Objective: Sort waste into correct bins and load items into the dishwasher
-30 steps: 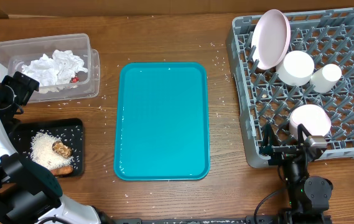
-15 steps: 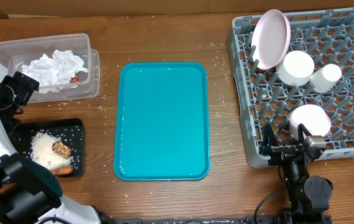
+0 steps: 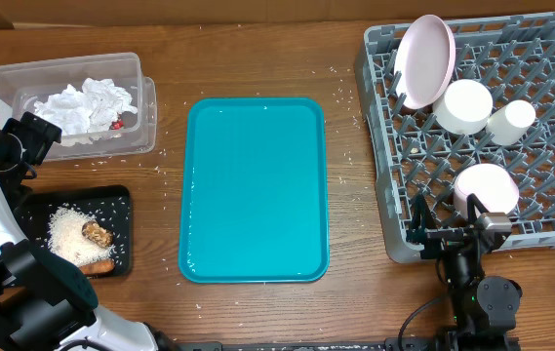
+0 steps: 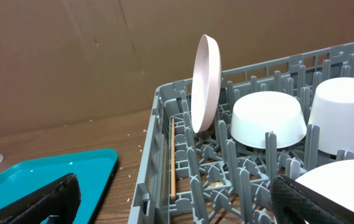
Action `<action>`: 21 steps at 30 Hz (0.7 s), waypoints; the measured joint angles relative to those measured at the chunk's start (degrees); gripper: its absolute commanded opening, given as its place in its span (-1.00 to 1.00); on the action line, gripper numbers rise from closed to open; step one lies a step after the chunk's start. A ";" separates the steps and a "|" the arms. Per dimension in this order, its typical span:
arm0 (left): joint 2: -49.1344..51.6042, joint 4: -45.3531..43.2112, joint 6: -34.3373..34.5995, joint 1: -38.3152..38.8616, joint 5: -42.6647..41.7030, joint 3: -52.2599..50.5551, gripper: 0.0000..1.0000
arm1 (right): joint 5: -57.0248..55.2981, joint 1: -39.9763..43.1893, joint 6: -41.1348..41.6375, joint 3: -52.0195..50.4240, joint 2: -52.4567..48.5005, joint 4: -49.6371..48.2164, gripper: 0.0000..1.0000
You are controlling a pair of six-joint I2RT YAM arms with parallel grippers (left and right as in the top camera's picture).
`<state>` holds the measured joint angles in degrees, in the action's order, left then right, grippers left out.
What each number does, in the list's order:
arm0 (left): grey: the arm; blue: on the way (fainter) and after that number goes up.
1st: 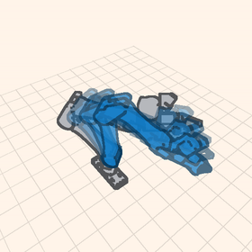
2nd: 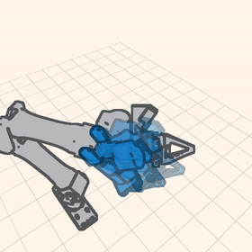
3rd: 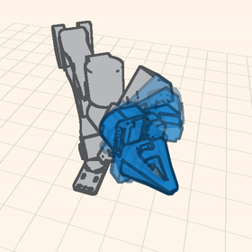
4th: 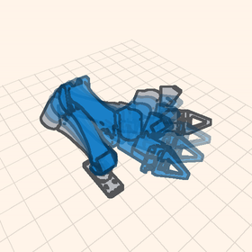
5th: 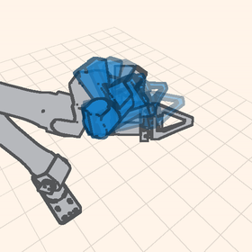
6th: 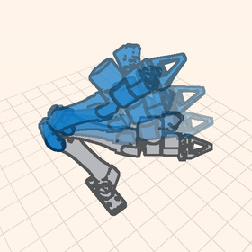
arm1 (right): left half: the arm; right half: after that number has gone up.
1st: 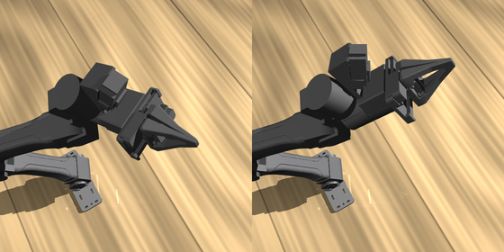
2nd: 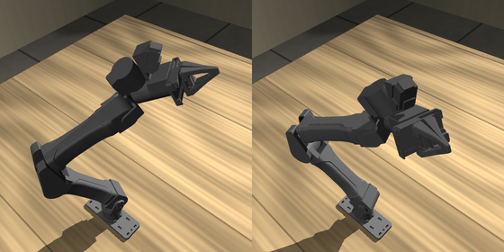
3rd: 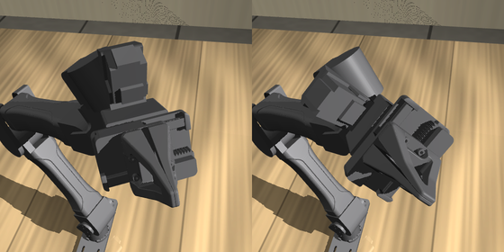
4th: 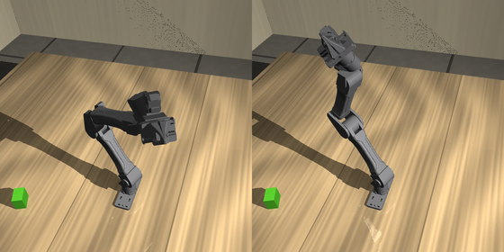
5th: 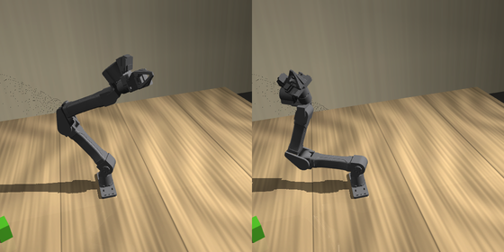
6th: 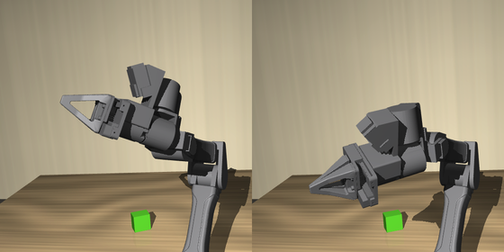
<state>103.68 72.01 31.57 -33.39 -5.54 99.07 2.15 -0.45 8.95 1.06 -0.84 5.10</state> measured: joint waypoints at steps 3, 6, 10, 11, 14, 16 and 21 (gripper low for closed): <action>0.00 0.00 0.00 0.02 0.00 0.00 1.00 | 0.00 0.00 0.00 0.00 0.00 0.02 1.00; 0.00 0.00 0.00 0.02 0.02 0.00 1.00 | 0.02 0.00 0.00 0.00 0.00 0.04 1.00; 0.00 0.83 -0.31 0.00 1.01 0.00 1.00 | 0.02 0.00 0.02 0.00 0.00 0.02 1.00; -0.02 1.31 -0.44 0.00 1.36 0.00 1.00 | 0.02 0.00 -0.02 0.00 0.00 -0.02 1.00; -1.11 1.95 -0.46 0.02 1.70 -0.55 1.00 | 0.00 0.00 0.00 0.00 0.00 0.00 1.00; -3.89 1.88 -0.46 0.04 1.88 -2.43 1.00 | 0.00 0.00 0.00 0.00 0.00 0.00 1.00; -19.52 -7.41 -1.49 2.21 2.60 -14.43 1.00 | 0.00 0.00 0.00 0.00 0.00 0.00 1.00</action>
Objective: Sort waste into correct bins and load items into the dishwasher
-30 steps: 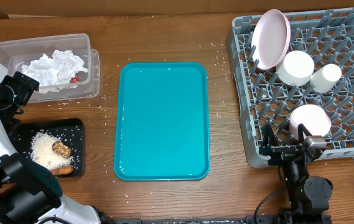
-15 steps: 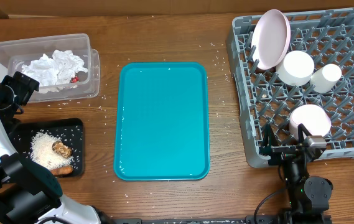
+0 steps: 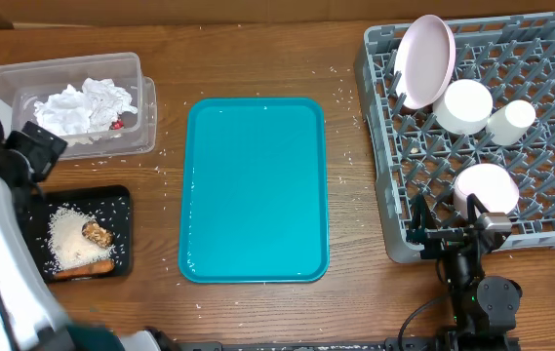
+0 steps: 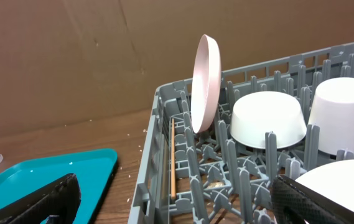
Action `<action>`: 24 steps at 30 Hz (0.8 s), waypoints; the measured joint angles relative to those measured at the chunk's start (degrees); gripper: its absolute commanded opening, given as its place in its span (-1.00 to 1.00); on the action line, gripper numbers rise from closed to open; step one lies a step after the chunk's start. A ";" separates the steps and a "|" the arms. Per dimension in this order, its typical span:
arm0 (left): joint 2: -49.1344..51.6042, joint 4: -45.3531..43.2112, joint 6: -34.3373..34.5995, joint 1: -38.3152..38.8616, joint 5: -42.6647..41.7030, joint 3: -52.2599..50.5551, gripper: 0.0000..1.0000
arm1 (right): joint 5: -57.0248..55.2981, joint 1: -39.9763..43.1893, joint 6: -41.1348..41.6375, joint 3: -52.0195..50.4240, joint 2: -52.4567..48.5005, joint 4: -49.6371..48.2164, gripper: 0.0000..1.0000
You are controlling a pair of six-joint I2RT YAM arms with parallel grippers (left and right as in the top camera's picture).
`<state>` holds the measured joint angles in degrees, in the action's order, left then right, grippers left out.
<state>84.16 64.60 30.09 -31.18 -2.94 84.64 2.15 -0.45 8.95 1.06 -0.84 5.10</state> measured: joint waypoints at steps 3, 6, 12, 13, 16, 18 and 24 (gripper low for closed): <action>-11.98 -11.45 -4.09 3.58 -0.63 -11.30 0.99 | 0.00 0.00 -0.02 0.00 0.00 -0.02 1.00; -22.60 -21.44 -10.97 7.85 -2.69 -23.15 1.00 | 0.02 0.00 -0.02 0.00 0.00 -0.04 1.00; -43.47 -30.77 -20.63 13.25 -6.64 -44.00 1.00 | 0.02 0.04 0.00 0.00 0.00 -0.07 1.00; -46.29 -31.34 -21.16 13.40 -7.06 -46.12 1.00 | 0.04 0.04 -0.02 0.00 0.00 0.02 1.00; -55.32 -35.67 -21.77 13.49 -8.48 -53.27 0.99 | 0.04 0.04 -0.02 0.00 0.00 0.00 1.00; -59.82 -39.58 -21.97 13.77 -9.16 -57.61 1.00 | 0.07 0.04 -0.04 0.00 0.00 -0.02 1.00; -69.59 -59.08 -22.67 19.69 -8.39 -71.58 1.00 | 0.24 0.04 0.02 0.00 0.00 0.00 1.00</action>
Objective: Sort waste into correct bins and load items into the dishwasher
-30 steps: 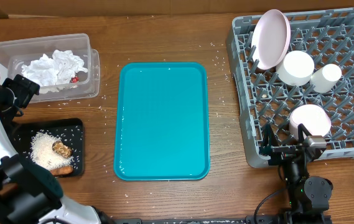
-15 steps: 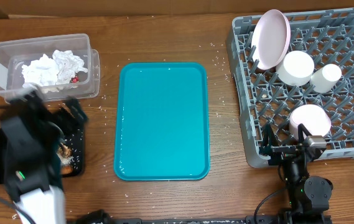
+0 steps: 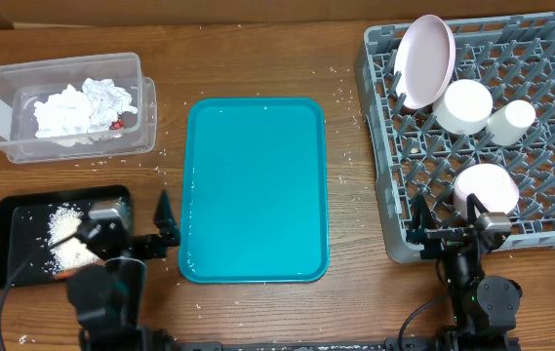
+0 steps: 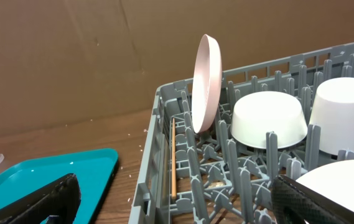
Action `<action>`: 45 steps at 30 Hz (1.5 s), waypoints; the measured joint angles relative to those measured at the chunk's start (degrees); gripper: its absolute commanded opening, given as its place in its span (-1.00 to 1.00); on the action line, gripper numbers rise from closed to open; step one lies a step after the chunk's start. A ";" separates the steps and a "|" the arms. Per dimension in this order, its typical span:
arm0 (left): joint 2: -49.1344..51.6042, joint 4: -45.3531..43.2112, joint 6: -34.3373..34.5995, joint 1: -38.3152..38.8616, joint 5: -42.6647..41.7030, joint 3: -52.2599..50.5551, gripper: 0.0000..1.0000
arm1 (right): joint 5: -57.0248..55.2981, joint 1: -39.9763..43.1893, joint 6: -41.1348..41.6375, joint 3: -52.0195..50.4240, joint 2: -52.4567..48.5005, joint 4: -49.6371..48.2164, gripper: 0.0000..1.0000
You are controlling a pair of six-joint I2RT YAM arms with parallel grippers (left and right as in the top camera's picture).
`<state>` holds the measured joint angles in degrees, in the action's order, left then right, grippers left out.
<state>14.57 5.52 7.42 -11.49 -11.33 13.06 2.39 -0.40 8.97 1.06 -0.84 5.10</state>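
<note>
A clear bin (image 3: 4, 122) at the back left holds crumpled white tissue (image 3: 77, 105). In front of it a black tray (image 3: 14, 219) carries rice (image 3: 62, 226). My left gripper (image 3: 131, 239) sits low at the table's front, over that tray's right end, and looks open and empty. The grey dish rack (image 3: 550, 200) on the right holds a pink plate (image 4: 206, 84) on edge, a white bowl (image 4: 269, 118), a cup (image 4: 344, 112), another white bowl (image 3: 485, 187) and a chopstick (image 4: 172, 158). My right gripper (image 4: 177, 208) rests open at the rack's front left corner.
A teal tray (image 3: 254, 190) lies bare in the middle of the wooden table. Scattered rice grains dot the wood around it. A brown cardboard wall stands behind the table in the right wrist view.
My left arm was stretched along the table's left edge with its gripper by the clear bin. Now it is folded at the front edge beside the black tray. The right arm has not moved.
At first my left arm reached up the left side, its gripper at the front of the tissue bin. Then it stood nearly the same, slightly blurred. Now it is drawn back to the front. Rack, dishes and teal tray stayed the same throughout.
</note>
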 measured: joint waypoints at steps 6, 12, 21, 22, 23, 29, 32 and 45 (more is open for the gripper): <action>-6.51 -10.78 -0.13 6.25 4.92 -8.28 1.00 | 0.13 0.00 -0.04 0.00 0.00 0.00 1.00; -12.13 -8.07 -0.13 9.33 10.19 -12.48 0.99 | 0.15 0.00 -0.02 0.00 0.00 0.02 1.00; -13.68 -1.07 -1.57 9.31 11.63 -12.57 1.00 | 0.15 0.00 -0.02 0.00 0.00 0.02 1.00; -13.68 -1.09 -1.92 9.31 11.63 -12.57 1.00 | 0.15 0.00 -0.04 0.00 0.00 0.02 1.00; -13.68 -1.09 -2.08 9.31 11.65 -12.57 0.99 | 0.15 0.00 -0.04 0.00 0.00 0.04 1.00; -13.68 -1.09 -3.08 9.31 11.63 -12.57 0.99 | 0.15 0.00 -0.04 0.00 0.00 0.02 1.00; -13.68 -1.09 -3.17 9.31 11.63 -12.57 1.00 | 0.15 0.00 -0.04 0.00 0.00 0.02 1.00; -13.68 -1.09 -3.19 9.31 11.63 -12.57 1.00 | 0.15 0.00 -0.04 0.00 0.00 0.00 1.00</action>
